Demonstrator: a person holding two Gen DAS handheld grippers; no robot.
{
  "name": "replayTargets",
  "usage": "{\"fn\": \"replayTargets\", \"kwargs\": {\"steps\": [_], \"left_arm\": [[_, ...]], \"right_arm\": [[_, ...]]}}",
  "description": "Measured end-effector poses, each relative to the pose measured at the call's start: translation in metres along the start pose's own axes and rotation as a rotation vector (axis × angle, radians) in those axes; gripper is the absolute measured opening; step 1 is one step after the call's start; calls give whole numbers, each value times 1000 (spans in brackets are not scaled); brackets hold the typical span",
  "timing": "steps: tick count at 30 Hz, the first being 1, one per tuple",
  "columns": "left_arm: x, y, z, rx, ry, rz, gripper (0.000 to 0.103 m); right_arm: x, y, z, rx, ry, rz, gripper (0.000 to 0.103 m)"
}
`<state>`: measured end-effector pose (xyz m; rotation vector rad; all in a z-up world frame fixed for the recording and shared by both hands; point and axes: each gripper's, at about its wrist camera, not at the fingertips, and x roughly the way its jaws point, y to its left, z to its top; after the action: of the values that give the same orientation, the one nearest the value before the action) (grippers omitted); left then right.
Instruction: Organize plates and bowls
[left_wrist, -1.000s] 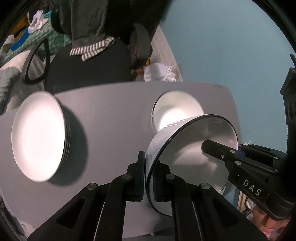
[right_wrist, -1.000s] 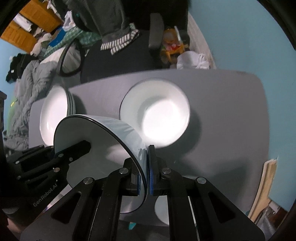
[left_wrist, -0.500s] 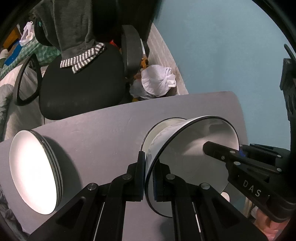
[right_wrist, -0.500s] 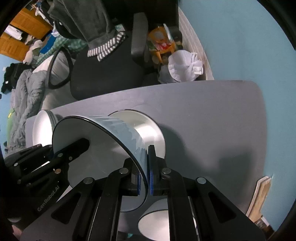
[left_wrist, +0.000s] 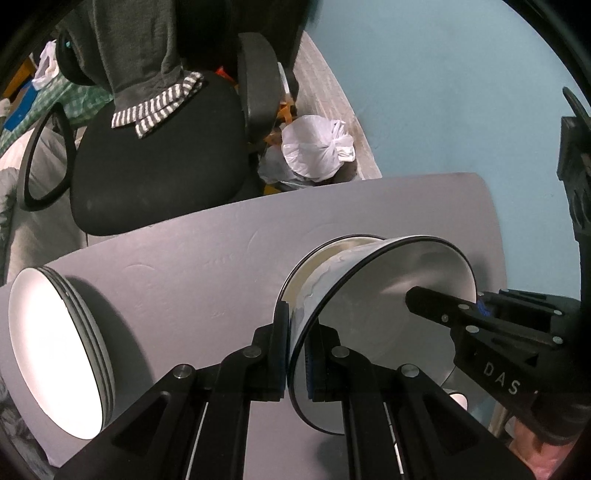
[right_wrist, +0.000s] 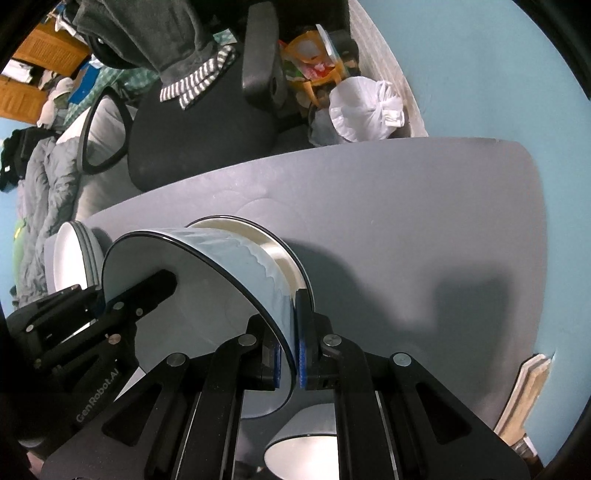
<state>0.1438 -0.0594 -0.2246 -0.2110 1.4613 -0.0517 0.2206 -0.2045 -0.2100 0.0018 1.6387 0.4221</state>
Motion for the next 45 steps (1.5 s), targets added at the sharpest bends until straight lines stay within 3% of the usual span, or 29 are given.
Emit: {"fn": "replayTargets", "kwargs": {"steps": [5,15,17,18,25,28,31,34,37,45], "left_arm": [[1,0,2,23,17,-3,7],[1,1,5,5,40,-2,8],[-2,1,6,0,28,42,24],[-5,1,6,1,11,68,38],[-9,0,9,27,-7,67,41],[-13,1,9,21,-21,71,43],[-17,0,6,26,-30,68,46],[-25,0,1,39,-52,77,62],[-35,1,-6,44,-75,75,62],[-82,5,-22,21,-210,41,62]], "right_arm": [[8,-4,3,-1,61,24,7],[6,-6,4,40,67,37,7],[5,-6,4,46,61,38,7],[4,-7,5,48,56,37,8],[-3,-4,3,32,34,26,12],[-10,-4,2,31,3,-12,16],[-20,-6,2,33,-26,-34,30],[-30,-8,1,32,-59,-46,34],[-43,-8,-3,30,-96,-61,42],[-80,4,-18,7,-202,-82,48]]}}
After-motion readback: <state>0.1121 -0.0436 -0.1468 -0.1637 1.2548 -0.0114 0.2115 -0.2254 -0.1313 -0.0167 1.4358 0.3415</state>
